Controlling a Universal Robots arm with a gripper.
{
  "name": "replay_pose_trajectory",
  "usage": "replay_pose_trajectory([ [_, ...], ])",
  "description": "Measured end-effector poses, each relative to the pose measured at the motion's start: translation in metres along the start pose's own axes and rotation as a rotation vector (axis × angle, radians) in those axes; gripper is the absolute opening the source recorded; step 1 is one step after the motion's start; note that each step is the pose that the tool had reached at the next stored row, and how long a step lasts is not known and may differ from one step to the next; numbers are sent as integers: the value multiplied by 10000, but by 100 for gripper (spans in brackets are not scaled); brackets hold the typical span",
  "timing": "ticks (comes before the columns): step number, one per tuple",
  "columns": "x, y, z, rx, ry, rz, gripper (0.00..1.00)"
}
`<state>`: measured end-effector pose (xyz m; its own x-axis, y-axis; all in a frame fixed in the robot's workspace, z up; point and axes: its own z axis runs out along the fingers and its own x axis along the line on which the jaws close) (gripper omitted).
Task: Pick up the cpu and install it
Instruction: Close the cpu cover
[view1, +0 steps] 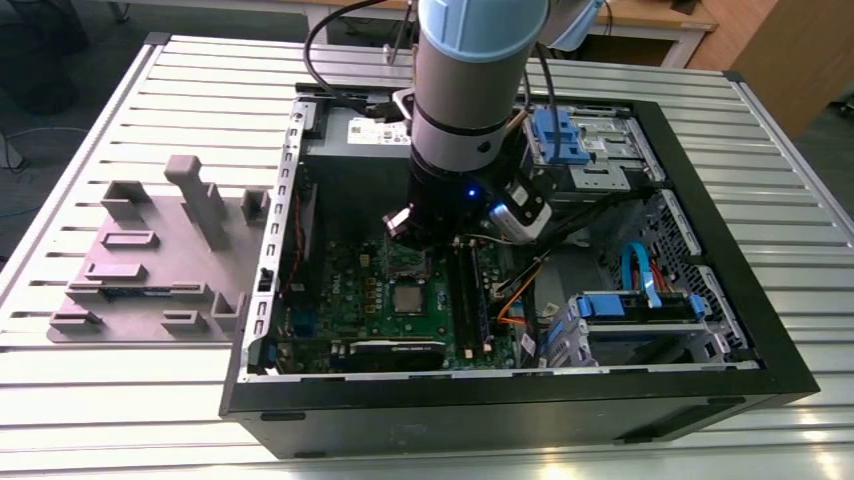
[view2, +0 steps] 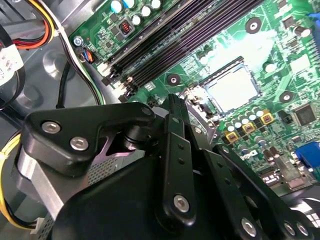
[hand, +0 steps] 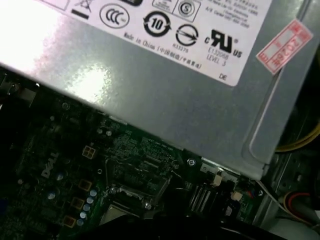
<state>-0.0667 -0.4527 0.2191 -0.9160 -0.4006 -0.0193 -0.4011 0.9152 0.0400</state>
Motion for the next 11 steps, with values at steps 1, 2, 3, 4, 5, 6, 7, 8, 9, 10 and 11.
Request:
replay_pose_trajectory([
  [1, 4, -9, -7, -3, -4, 0, 11],
  [2, 8, -18, -13, -7, -11, 0, 11],
  [3, 11, -27, -21, -11, -16, -1, 11],
  [4, 15, -35, -29, -14, -19, -1, 11],
  [5, 18, -42, -38, -17, -23, -1, 11],
  [6, 21, -50, -48, -20, -27, -1, 11],
  [7, 25, -57, -56, -26, -32, 0, 11],
  [8, 28, -65, -65, -30, -37, -1, 11],
  [9, 31, -72, -73, -35, -42, -1, 11],
  [10, 35, -80, -81, -40, -47, -1, 11],
  [11, 38, -88, -88, -44, -51, -1, 11],
])
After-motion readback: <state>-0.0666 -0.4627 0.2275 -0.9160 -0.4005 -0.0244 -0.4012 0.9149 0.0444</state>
